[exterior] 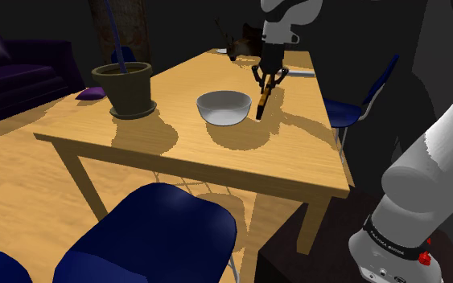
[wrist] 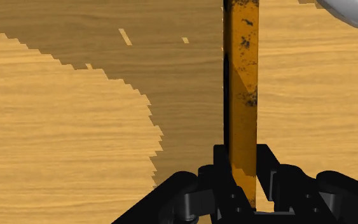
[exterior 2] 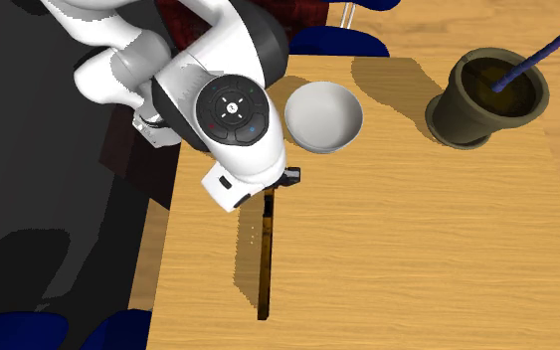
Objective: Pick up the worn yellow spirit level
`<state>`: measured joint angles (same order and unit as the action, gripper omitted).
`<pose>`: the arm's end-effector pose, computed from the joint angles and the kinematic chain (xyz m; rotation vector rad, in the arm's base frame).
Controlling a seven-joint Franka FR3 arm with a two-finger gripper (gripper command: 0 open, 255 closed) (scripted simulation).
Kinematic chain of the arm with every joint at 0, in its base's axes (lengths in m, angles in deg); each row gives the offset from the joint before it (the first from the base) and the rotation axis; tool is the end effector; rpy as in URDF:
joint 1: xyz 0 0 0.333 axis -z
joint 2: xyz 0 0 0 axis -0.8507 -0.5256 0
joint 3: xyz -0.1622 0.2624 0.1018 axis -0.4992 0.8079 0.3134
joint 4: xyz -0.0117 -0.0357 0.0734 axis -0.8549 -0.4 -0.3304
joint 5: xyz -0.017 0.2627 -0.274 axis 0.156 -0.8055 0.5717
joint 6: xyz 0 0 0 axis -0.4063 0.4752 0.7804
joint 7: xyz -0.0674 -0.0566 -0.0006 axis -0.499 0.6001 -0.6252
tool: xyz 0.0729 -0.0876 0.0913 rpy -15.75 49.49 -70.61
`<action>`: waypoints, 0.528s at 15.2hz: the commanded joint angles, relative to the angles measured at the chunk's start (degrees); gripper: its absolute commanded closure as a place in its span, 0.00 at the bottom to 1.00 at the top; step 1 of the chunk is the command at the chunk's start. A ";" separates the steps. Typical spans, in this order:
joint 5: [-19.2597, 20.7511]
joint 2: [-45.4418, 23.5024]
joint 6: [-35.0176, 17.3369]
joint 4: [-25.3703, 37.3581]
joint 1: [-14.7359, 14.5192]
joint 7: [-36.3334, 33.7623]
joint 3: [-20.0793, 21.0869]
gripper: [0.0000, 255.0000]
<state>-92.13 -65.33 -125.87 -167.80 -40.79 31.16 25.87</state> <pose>0.5010 -0.0876 0.5021 -2.6365 1.4978 0.1078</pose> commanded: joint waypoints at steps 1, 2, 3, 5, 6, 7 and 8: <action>0.04 0.08 1.48 1.42 -0.02 -0.24 0.02 1.00; 0.06 0.09 2.24 2.18 -0.01 -0.33 0.00 1.00; 0.08 0.09 3.00 2.94 0.00 -0.41 -0.01 1.00; 0.12 0.05 4.53 4.52 0.02 -0.58 -0.04 1.00; 0.14 0.02 5.30 5.33 0.03 -0.67 -0.05 1.00; 0.16 -0.03 6.07 6.16 0.03 -0.75 -0.06 1.00; 0.18 -0.10 6.84 7.00 0.04 -0.84 -0.07 1.00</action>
<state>-91.99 -65.29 -119.68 -161.60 -40.78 30.34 25.85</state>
